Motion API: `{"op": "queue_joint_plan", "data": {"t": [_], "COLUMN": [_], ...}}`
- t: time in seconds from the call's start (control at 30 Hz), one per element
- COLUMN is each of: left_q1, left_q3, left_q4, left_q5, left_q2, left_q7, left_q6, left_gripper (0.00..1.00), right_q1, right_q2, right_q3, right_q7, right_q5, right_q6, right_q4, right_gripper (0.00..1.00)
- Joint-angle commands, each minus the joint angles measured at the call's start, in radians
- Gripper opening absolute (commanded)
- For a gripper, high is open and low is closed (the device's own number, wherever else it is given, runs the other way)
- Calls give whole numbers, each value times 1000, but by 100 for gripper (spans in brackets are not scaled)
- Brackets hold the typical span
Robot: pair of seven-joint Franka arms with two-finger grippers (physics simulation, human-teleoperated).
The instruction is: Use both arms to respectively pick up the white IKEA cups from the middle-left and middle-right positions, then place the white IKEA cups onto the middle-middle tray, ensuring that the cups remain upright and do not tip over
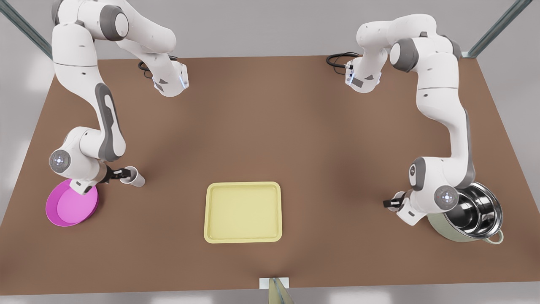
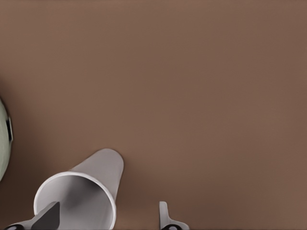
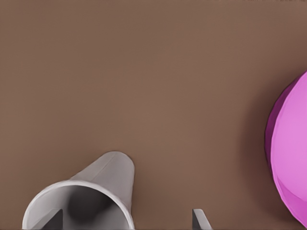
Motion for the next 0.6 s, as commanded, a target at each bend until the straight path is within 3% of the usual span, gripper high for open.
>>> {"op": "queue_joint_plan", "data": {"t": [0.0, 0.23, 0.27, 0.3, 0.33, 0.37, 0.4, 0.5, 0.57], "left_q1": [1, 1, 1, 1, 1, 1, 1, 1, 0], "left_q3": [0, 0, 0, 0, 0, 0, 1, 0, 0], "left_q4": [-19, -42, -42, -42, -42, -42, -42, -39, -37], "left_q5": [2, 0, 0, 0, 0, 0, 2, 6, 12], "left_q2": [4, 13, 16, 18, 18, 18, 20, 29, 29], "left_q7": [39, 36, 30, 30, 36, 35, 32, 32, 33], "left_q6": [45, 46, 46, 46, 45, 46, 46, 46, 46], "left_gripper": [100, 100, 94, 58, 35, 28, 27, 21, 21], "right_q1": [-3, -18, -18, -18, -18, -18, -18, -4, 19], "right_q2": [7, 60, 68, 68, 68, 68, 66, 59, 53], "right_q3": [0, 1, 1, 1, 1, 1, 3, 9, 9], "right_q7": [-157, -163, -163, -163, -176, -185, -196, -197, -196], "right_q5": [1, 2, 2, 2, 2, 2, 2, 2, 2], "right_q6": [116, 139, 148, 148, 148, 148, 147, 130, 108], "right_q4": [-10, -22, -22, -22, -22, -20, -19, -10, 1], "right_gripper": [100, 100, 100, 100, 92, 76, 67, 48, 43]}}
